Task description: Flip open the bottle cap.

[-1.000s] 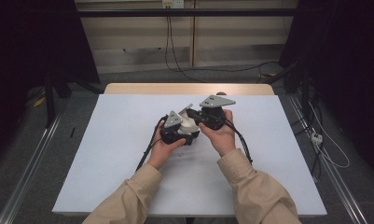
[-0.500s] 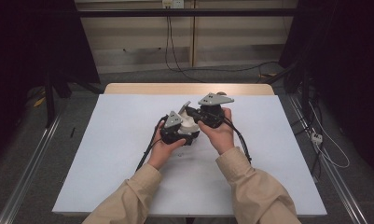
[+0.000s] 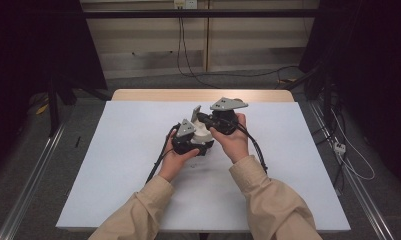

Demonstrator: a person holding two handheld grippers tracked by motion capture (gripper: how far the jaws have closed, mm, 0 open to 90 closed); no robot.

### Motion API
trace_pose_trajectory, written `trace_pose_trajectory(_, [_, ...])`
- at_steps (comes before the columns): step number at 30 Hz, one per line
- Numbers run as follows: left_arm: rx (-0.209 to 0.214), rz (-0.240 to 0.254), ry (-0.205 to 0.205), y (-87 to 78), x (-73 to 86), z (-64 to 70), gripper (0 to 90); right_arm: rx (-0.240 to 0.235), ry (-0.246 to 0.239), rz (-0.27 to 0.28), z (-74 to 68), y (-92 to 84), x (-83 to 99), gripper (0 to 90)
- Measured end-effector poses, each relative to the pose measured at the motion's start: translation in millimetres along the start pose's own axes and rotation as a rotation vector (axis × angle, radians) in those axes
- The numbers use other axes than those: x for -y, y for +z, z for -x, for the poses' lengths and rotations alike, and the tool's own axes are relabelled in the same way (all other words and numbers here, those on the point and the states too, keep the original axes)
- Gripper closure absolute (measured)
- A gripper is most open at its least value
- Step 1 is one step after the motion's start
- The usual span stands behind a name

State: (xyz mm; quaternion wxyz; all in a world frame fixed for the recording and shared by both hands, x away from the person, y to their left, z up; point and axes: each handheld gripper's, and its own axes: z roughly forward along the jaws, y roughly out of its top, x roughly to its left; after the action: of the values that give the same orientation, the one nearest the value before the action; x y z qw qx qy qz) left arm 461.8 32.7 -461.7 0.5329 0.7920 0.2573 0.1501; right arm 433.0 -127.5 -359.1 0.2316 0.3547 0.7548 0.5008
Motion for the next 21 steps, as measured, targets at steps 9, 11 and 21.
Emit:
trace_pose_trajectory(9, [0.000, -0.001, 0.000, 0.1, 0.0, 0.2, 18.4, -0.005, -0.012, -0.019, -1.9, 9.3, -1.1, 90.0])
trace_pose_trajectory(11, [-0.003, -0.002, 0.003, 0.1, -0.1, 0.4, 18.4, -0.001, -0.012, -0.020, -0.9, 10.9, -0.9, 90.0])
trace_pose_trajectory(21, [-0.003, -0.002, -0.001, 0.3, 0.0, 1.0, 18.5, -0.002, -0.002, -0.025, 1.6, 16.7, 1.0, 90.0])
